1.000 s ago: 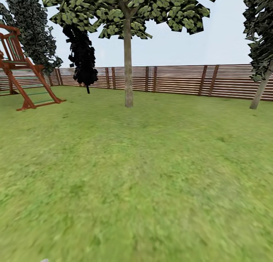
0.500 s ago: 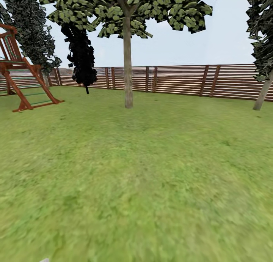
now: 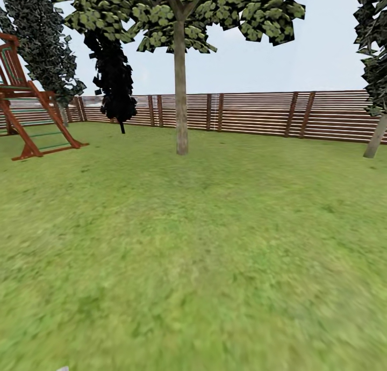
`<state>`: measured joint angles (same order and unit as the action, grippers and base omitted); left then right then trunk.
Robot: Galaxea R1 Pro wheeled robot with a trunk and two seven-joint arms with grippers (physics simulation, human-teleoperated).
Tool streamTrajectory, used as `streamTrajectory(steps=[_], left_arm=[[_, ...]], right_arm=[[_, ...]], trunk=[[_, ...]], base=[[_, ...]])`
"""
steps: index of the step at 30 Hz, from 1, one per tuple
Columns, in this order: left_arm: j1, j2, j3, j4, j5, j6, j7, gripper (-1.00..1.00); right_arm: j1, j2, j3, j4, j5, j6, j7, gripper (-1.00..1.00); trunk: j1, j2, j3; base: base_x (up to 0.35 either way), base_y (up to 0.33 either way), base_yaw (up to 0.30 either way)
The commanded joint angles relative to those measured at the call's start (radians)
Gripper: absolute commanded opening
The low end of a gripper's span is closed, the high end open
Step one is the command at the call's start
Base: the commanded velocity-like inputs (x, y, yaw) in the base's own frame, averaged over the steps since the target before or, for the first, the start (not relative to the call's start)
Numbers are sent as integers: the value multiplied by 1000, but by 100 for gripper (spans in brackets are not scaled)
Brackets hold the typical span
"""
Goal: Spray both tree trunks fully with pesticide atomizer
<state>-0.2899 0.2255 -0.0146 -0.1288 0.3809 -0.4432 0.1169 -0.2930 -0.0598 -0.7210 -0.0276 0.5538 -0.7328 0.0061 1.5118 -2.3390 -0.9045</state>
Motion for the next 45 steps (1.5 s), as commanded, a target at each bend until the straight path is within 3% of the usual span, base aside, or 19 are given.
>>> streamTrajectory(steps=[1, 45], left_arm=[[0, 0, 0, 0, 0, 0, 0, -100], [0, 0, 0, 0, 0, 1, 0, -100]], right_arm=[[0, 0, 0, 0, 0, 0, 0, 100], [0, 0, 0, 0, 0, 1, 0, 100]], trunk=[[0, 0, 0], [0, 0, 0]], base=[[342, 0, 0], [342, 0, 0]])
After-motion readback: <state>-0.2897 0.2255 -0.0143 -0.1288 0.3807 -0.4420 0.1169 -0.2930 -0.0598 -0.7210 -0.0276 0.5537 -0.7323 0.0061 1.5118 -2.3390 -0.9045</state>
